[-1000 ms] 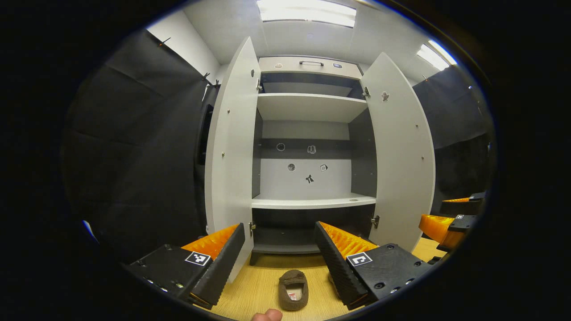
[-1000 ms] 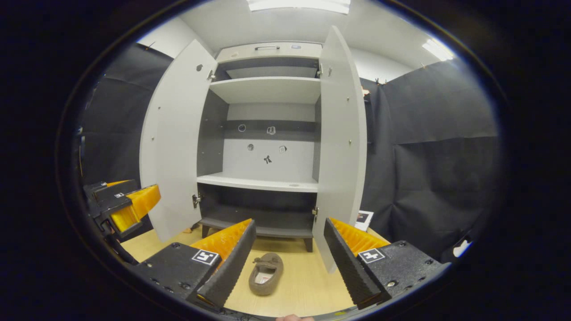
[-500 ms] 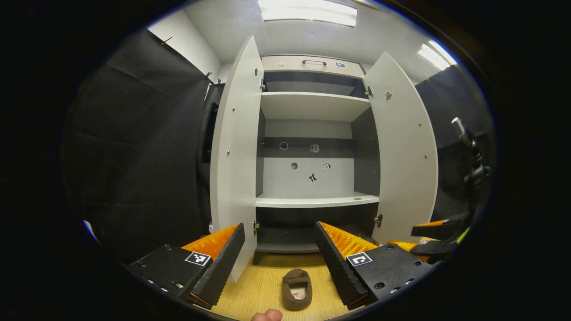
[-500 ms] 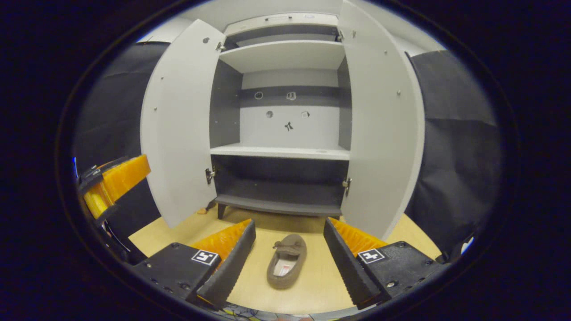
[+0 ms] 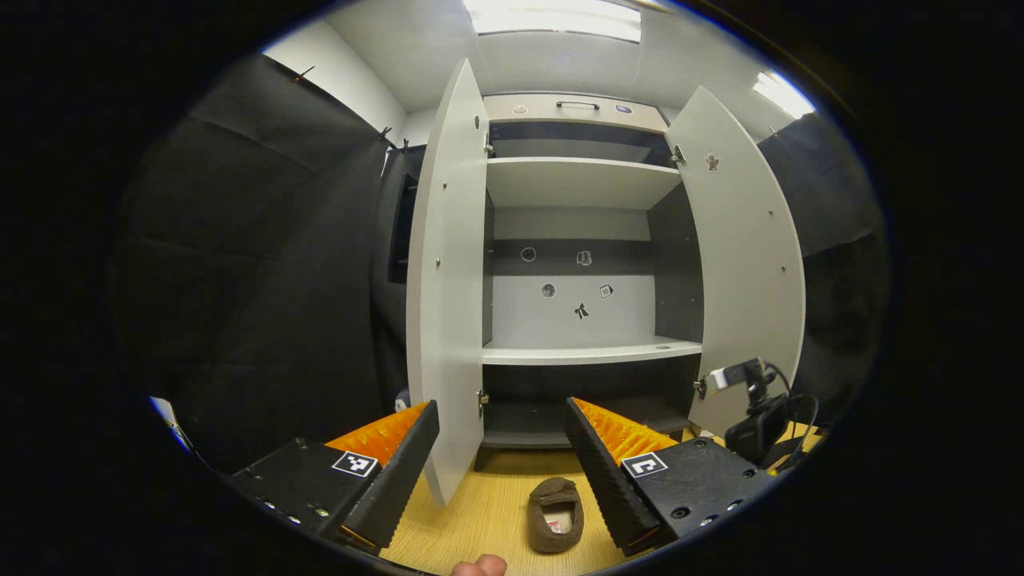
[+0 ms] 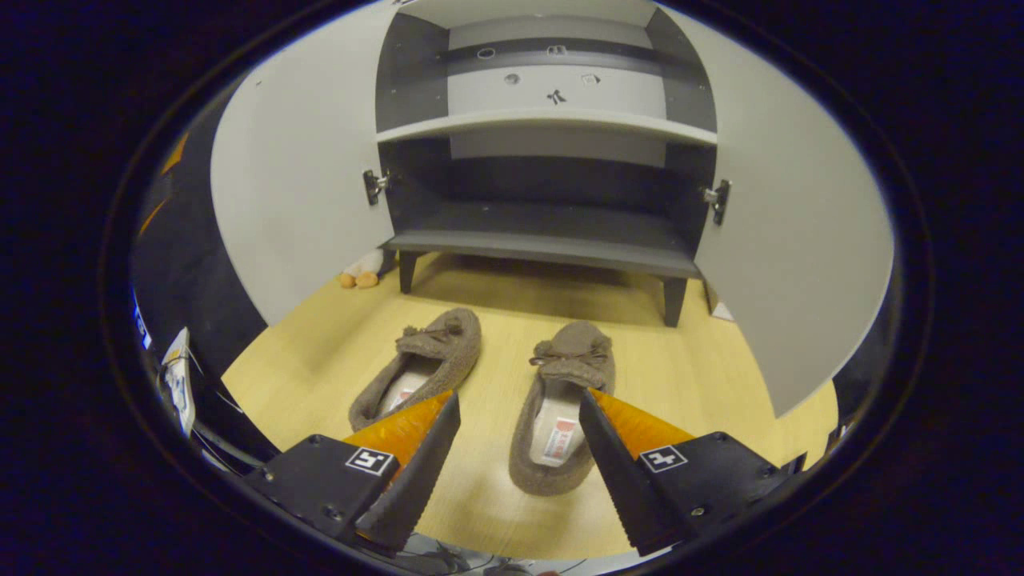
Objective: Grab one shoe with the right hand and put it into the shoe cabinet, grab the other shoe with the left hand and put it into the shoe cabinet; then close the right door with the right hand and the left door with the left hand.
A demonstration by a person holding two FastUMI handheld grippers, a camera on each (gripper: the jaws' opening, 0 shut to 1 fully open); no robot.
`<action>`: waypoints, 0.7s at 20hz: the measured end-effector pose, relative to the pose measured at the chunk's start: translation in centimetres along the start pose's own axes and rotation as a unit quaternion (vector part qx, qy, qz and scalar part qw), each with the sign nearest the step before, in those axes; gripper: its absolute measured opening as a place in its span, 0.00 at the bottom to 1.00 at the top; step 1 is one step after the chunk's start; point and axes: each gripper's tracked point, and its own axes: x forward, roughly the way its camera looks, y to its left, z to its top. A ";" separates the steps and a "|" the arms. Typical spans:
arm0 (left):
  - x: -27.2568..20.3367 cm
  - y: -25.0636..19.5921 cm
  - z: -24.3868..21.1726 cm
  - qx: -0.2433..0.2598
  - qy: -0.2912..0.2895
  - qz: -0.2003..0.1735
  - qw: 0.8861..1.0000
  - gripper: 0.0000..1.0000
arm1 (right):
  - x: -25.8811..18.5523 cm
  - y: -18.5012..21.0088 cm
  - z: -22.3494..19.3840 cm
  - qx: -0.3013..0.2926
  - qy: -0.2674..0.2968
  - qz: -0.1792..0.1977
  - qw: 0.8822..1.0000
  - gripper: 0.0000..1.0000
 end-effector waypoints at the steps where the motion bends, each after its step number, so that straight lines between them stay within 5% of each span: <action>1: 0.1 0.1 -0.1 -0.002 0.002 0.001 1.000 0.95 | 1.1 0.3 -0.6 0.007 0.016 0.007 1.000 0.95; 7: 0.7 1.0 -0.6 -0.005 0.009 0.008 1.000 0.95 | 6.1 -0.2 -2.3 0.053 0.065 -0.002 0.997 0.77; 14: 1.2 1.3 -1.2 -0.009 0.014 0.008 1.000 0.95 | 9.5 -2.5 -2.2 0.013 0.059 -0.073 0.995 0.59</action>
